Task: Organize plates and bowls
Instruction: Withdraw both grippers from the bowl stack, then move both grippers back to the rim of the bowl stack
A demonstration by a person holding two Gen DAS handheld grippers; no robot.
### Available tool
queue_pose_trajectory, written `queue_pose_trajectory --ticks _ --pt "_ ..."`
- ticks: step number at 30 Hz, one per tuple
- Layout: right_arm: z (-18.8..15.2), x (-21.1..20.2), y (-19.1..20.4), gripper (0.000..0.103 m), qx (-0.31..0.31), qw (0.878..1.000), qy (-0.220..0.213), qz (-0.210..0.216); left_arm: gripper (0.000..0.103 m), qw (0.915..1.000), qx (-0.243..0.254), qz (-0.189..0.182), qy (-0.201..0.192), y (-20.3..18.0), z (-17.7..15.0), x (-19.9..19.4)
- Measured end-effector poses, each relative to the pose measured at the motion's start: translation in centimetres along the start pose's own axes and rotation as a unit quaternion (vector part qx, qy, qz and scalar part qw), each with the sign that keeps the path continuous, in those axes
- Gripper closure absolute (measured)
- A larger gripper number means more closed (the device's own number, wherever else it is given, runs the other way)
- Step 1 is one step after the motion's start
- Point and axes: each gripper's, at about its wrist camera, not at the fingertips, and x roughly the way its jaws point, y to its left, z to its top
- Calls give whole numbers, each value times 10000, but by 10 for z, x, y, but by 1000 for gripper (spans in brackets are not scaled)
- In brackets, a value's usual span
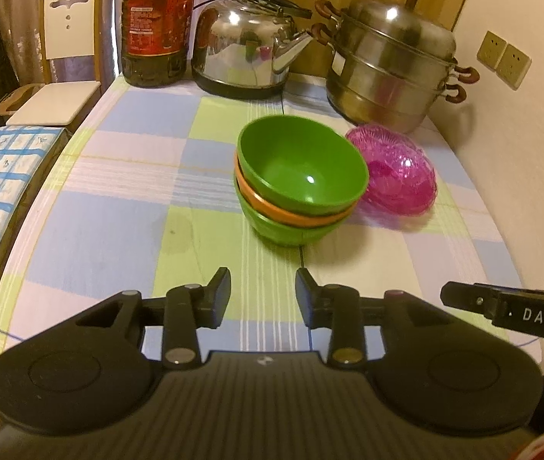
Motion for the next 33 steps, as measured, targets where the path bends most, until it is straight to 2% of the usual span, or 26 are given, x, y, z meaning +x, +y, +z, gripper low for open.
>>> queue_pose_trajectory --ticks 9,18,26,33 --pt "43 22 -3 60 155 9998 -48 117 65 9998 -175 -50 -41 15 44 27" --pt "85 71 -5 60 274 9991 134 291 65 9996 -226 -164 93 23 86 71" --pt "108 112 -2 60 267 9981 381 400 65 9983 -229 -222 495 28 100 124" --pt "117 147 -2 60 258 9962 717 411 65 9955 -405 -324 791 37 102 154"
